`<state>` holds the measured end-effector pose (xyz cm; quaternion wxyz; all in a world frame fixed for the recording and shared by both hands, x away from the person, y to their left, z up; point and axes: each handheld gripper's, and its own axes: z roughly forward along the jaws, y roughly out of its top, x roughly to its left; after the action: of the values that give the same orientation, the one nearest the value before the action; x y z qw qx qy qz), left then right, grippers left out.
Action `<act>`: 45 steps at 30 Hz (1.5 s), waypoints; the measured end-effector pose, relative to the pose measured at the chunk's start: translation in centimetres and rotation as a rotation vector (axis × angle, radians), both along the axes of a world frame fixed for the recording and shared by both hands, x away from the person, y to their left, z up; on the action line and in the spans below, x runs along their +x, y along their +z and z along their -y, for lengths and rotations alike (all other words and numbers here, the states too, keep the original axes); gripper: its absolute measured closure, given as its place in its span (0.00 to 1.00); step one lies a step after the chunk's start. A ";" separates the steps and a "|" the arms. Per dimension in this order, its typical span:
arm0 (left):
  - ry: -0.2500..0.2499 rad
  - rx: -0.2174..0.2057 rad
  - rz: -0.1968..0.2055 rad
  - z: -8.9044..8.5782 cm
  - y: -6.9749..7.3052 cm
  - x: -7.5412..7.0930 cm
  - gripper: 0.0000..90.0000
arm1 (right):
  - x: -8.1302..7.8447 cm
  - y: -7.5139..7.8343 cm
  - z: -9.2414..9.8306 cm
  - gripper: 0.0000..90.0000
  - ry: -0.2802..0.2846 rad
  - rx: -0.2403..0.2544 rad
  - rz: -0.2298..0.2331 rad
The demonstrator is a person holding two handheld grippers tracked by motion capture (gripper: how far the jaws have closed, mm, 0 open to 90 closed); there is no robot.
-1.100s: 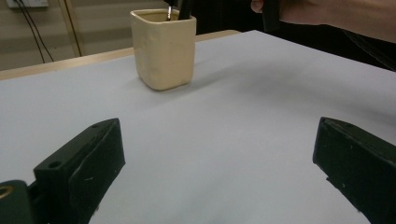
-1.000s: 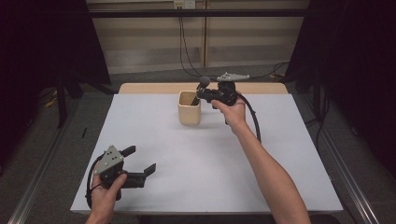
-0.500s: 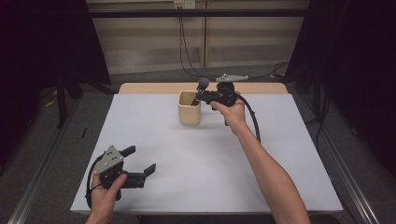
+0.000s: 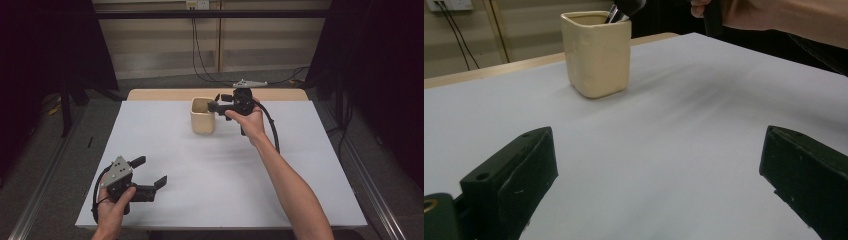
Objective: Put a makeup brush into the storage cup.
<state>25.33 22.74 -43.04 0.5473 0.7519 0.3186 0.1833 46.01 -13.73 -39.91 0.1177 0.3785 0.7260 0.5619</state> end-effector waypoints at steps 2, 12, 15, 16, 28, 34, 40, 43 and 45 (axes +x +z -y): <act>0.000 -0.001 0.000 0.0 0.0 0.0 0.02 | -0.1 0.1 0.1 0.16 -0.001 0.003 0.004; -0.004 0.000 -0.003 0.2 0.0 0.3 0.02 | -1.1 -0.2 0.6 0.01 -0.009 0.016 0.049; -0.004 0.006 0.002 0.3 0.0 0.5 0.02 | -1.4 -0.2 0.8 0.01 -0.026 0.026 0.041; -0.004 0.006 0.000 0.3 0.0 0.6 0.02 | -1.5 -0.2 1.0 0.02 -0.025 0.035 0.042; 0.010 0.011 -0.005 0.4 -0.1 0.8 0.02 | -3.5 0.0 2.5 0.02 -0.108 -0.024 0.094; 0.003 0.014 0.002 0.5 0.1 0.6 0.02 | -4.6 0.1 3.6 0.02 -0.126 -0.021 0.130; 0.005 0.016 0.007 0.2 0.1 0.4 0.02 | -5.6 0.6 4.5 0.02 -0.142 -0.019 0.165; 0.009 0.012 0.008 0.1 0.1 0.4 0.02 | -6.0 0.6 4.9 0.02 -0.147 -0.021 0.168; 0.015 0.005 0.009 0.0 0.1 0.3 0.02 | -6.1 0.6 5.1 0.02 -0.151 -0.027 0.167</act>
<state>25.67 22.73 -42.93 0.5454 0.7501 0.3211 0.1918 39.89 -18.83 -39.34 0.2247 0.3824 0.6905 0.5713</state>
